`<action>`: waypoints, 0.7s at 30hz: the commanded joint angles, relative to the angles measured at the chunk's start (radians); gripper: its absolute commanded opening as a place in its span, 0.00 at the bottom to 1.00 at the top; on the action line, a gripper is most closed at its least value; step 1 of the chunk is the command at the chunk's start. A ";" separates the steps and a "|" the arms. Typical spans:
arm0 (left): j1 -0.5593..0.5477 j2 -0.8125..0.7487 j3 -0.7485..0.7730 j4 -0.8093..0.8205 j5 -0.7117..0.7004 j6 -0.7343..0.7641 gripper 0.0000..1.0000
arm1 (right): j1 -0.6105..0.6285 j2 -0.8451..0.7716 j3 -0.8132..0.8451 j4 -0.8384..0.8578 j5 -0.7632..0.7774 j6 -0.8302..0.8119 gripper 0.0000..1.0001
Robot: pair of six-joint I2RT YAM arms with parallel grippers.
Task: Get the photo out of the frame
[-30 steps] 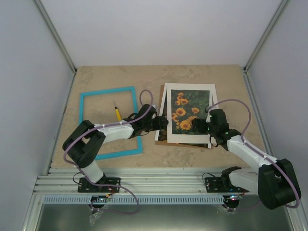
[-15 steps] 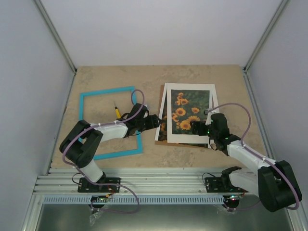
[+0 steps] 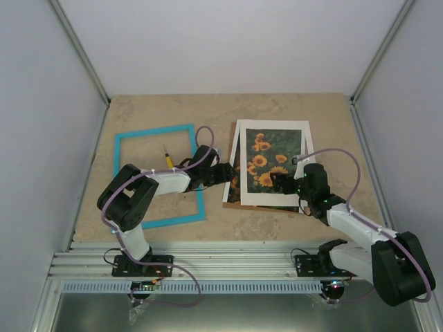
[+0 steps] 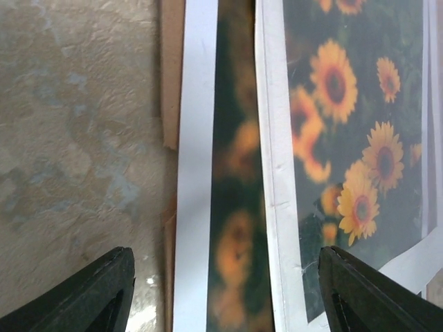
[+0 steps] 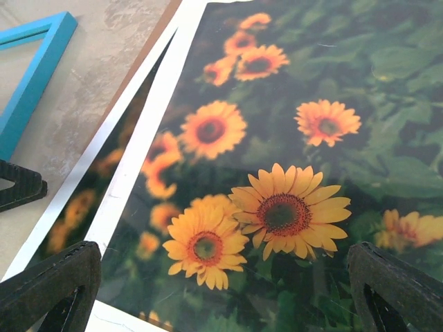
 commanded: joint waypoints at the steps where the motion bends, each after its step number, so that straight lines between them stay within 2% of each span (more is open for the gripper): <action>1: 0.005 0.018 0.033 0.014 0.039 0.019 0.74 | 0.008 0.007 -0.016 0.037 -0.010 -0.012 0.98; 12: 0.005 0.083 0.136 -0.062 0.019 0.074 0.74 | 0.015 0.026 -0.014 0.043 -0.002 -0.013 0.98; 21: 0.005 0.105 0.164 -0.081 0.012 0.087 0.73 | 0.020 0.038 -0.010 0.043 -0.003 -0.017 0.98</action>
